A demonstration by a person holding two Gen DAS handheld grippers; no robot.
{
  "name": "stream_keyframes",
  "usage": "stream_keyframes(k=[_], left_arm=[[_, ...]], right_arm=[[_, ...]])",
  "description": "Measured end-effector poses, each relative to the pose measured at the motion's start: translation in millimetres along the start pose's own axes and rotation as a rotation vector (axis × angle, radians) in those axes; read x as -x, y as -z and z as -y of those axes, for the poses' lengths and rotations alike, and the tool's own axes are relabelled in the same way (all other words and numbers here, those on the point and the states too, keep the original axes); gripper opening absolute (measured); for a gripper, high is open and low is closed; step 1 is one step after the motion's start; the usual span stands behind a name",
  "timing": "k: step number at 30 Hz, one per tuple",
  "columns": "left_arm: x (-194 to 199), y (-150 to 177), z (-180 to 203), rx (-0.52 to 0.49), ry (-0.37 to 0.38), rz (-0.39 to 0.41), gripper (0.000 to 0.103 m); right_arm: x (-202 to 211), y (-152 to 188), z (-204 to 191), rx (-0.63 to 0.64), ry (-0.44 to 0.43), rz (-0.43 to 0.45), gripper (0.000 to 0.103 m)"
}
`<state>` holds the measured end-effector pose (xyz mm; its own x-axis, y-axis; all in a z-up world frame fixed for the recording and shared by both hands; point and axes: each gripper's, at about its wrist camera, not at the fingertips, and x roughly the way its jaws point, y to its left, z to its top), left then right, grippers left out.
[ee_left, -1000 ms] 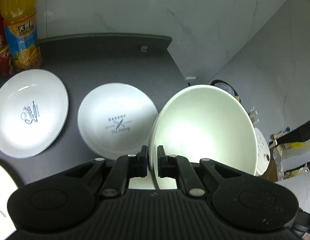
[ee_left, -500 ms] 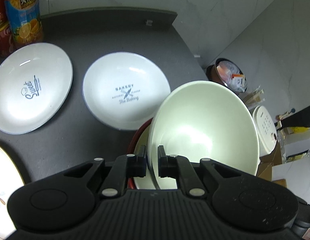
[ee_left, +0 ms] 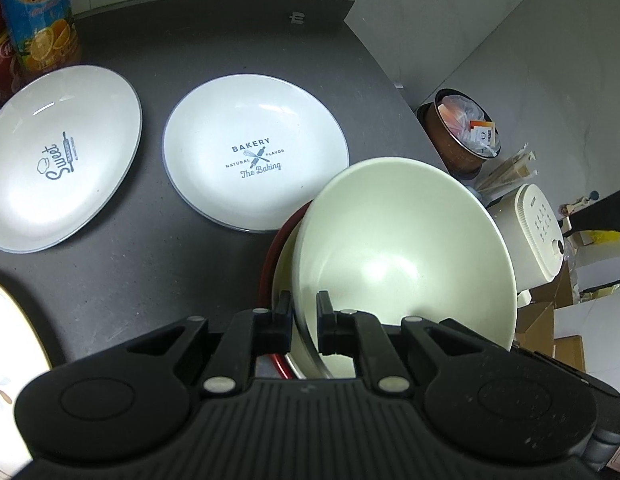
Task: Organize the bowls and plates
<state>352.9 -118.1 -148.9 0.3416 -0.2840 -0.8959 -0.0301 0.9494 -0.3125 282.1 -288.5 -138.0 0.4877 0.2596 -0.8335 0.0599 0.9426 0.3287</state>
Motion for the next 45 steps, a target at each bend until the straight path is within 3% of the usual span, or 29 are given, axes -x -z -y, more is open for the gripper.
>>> stream_keyframes(k=[5, 15, 17, 20, 23, 32, 36, 45], left_arm=[[2.1, -0.1, -1.6, 0.007, 0.012, -0.021, 0.012], [29.1, 0.2, -6.4, 0.002, 0.029, 0.037, 0.025], [37.0, 1.7, -9.0, -0.004, 0.018, 0.046, 0.031], [52.6, 5.0, -15.4, 0.003, 0.001, 0.069, 0.046], [66.8, 9.1, -23.2, 0.000, -0.003, 0.105, 0.056], [97.5, 21.5, -62.0, 0.060, -0.020, 0.148, 0.064], [113.2, 31.4, -82.3, 0.084, -0.043, 0.171, 0.070], [138.6, 59.5, -123.1, 0.153, -0.111, 0.176, 0.072]], right_arm=[[4.7, 2.5, 2.4, -0.009, 0.003, 0.012, 0.035], [27.3, 1.9, -3.4, -0.010, 0.006, 0.074, 0.035], [32.2, 1.2, -7.5, -0.004, -0.002, 0.084, 0.037], [39.2, 3.0, -14.6, 0.003, -0.025, 0.096, 0.050], [42.3, 5.5, -24.8, 0.020, -0.037, 0.103, 0.050], [44.1, 21.0, -60.4, 0.060, -0.088, 0.081, 0.050], [46.4, 28.0, -81.0, 0.105, -0.124, 0.075, 0.061], [48.7, 44.7, -119.7, 0.196, -0.179, 0.045, 0.069]])
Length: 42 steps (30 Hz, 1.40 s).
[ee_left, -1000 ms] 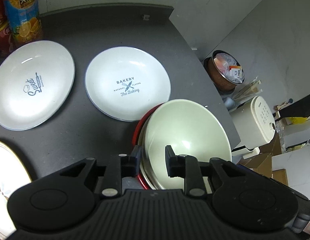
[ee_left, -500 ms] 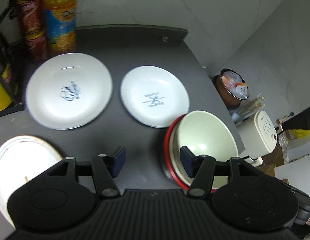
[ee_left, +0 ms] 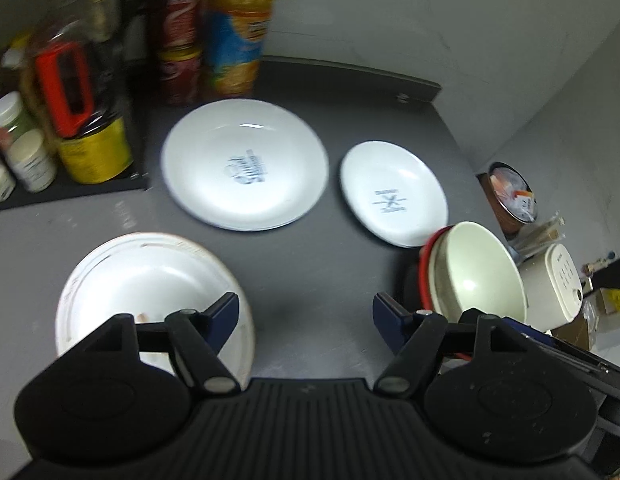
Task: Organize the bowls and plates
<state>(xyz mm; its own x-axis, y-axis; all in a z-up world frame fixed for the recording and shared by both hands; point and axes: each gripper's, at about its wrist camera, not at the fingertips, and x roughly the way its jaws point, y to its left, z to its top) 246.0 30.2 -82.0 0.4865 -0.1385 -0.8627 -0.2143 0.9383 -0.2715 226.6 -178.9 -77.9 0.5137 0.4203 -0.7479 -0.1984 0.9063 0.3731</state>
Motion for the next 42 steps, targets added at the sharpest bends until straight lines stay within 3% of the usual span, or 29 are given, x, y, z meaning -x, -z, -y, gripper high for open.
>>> stream_keyframes(k=[10, 14, 21, 30, 42], left_arm=[[17.2, 21.2, -41.2, 0.076, -0.051, 0.007, 0.073], [22.8, 29.1, -56.8, 0.116, -0.067, 0.014, 0.080], [32.2, 43.9, -87.1, 0.200, -0.117, 0.023, 0.082], [42.8, 59.1, -113.3, 0.286, -0.182, 0.033, 0.082], [35.5, 71.4, -114.2, 0.382, -0.248, 0.021, 0.082]], right_arm=[[-6.9, 3.0, -39.2, 0.137, -0.032, -0.033, 0.081], [-11.8, 6.2, -55.7, 0.194, -0.043, -0.040, 0.087], [-21.7, 14.1, -79.4, 0.285, -0.074, -0.066, 0.096], [-33.7, 17.3, -100.2, 0.406, -0.106, -0.094, 0.102], [-53.6, 8.5, -108.2, 0.531, -0.172, -0.149, 0.103]])
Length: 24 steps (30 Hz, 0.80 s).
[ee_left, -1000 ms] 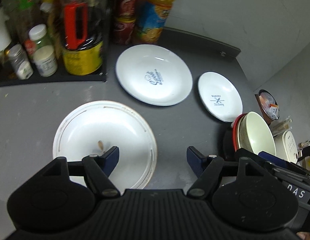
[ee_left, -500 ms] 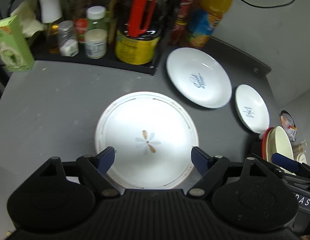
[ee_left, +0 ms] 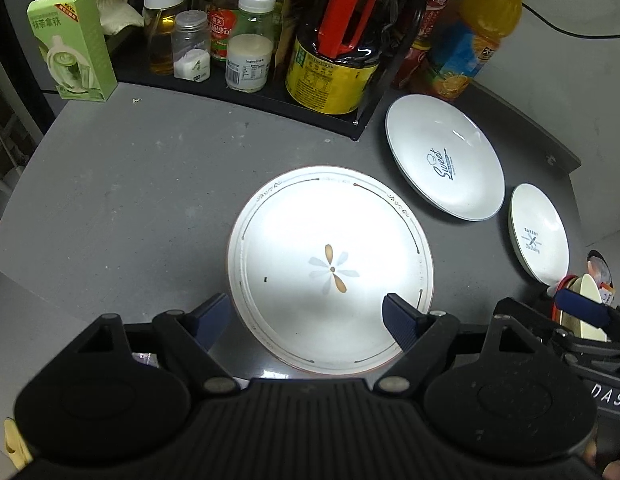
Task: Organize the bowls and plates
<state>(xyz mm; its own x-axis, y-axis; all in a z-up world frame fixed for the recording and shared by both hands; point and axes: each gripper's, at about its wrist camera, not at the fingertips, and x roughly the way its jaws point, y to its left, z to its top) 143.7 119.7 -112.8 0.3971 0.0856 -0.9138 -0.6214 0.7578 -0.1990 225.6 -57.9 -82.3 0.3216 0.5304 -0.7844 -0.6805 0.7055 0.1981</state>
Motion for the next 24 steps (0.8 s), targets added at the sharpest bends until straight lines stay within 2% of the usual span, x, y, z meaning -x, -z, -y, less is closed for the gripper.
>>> stream_keyframes(k=[8, 24], left_arm=[[-8.5, -0.9, 22.1, 0.038, -0.021, -0.011, 0.082], [-36.5, -22.2, 71.1, 0.170, -0.049, 0.028, 0.082]], right_arm=[[-8.3, -14.0, 26.1, 0.041, -0.028, -0.024, 0.103], [-30.4, -55.4, 92.7, 0.121, -0.068, -0.051, 0.103]])
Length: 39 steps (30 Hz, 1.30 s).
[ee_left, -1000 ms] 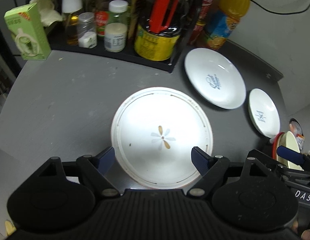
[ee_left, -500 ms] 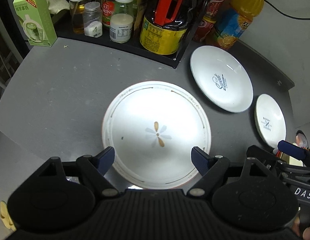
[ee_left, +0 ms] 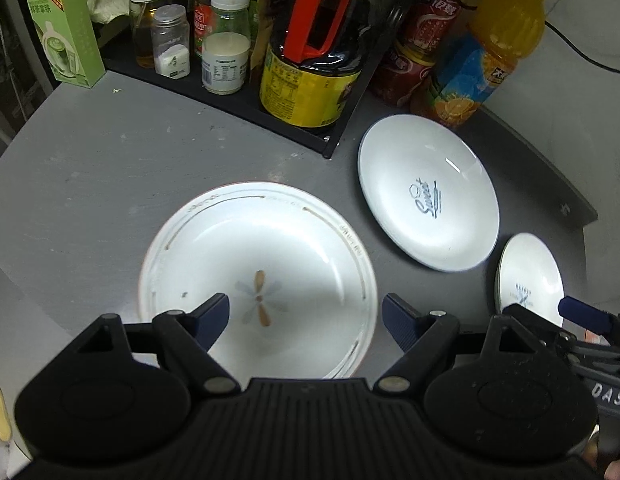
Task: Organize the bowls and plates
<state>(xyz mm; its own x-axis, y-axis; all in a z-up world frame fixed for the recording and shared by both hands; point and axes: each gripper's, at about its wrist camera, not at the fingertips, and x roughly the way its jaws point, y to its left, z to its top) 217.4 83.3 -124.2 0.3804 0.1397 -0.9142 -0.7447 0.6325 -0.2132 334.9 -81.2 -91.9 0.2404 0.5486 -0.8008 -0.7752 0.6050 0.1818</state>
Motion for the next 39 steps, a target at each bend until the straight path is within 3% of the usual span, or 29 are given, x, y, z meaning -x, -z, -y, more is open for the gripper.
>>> stream_keyframes(k=[10, 16, 18, 27, 39], left_arm=[[-24.2, -13.7, 25.3, 0.080, 0.014, 0.041, 0.082], [-42.2, -27.9, 36.9, 0.103, 0.030, 0.045, 0.079], [-49.0, -33.6, 39.7, 0.111, 0.030, 0.048, 0.079], [-83.9, -56.4, 51.5, 0.151, 0.030, 0.050, 0.068], [-130.5, -75.0, 45.4, 0.213, 0.025, -0.004, 0.040]], right_arm=[[-21.1, -20.2, 43.6, -0.003, 0.016, 0.003, 0.101], [-40.8, -32.0, 64.0, -0.046, -0.008, -0.007, 0.094], [-49.4, -35.9, 69.8, -0.058, -0.006, -0.016, 0.087], [-91.4, -54.2, 92.1, -0.108, 0.002, -0.050, 0.073], [-134.8, -67.6, 99.9, -0.133, -0.012, -0.096, 0.058]])
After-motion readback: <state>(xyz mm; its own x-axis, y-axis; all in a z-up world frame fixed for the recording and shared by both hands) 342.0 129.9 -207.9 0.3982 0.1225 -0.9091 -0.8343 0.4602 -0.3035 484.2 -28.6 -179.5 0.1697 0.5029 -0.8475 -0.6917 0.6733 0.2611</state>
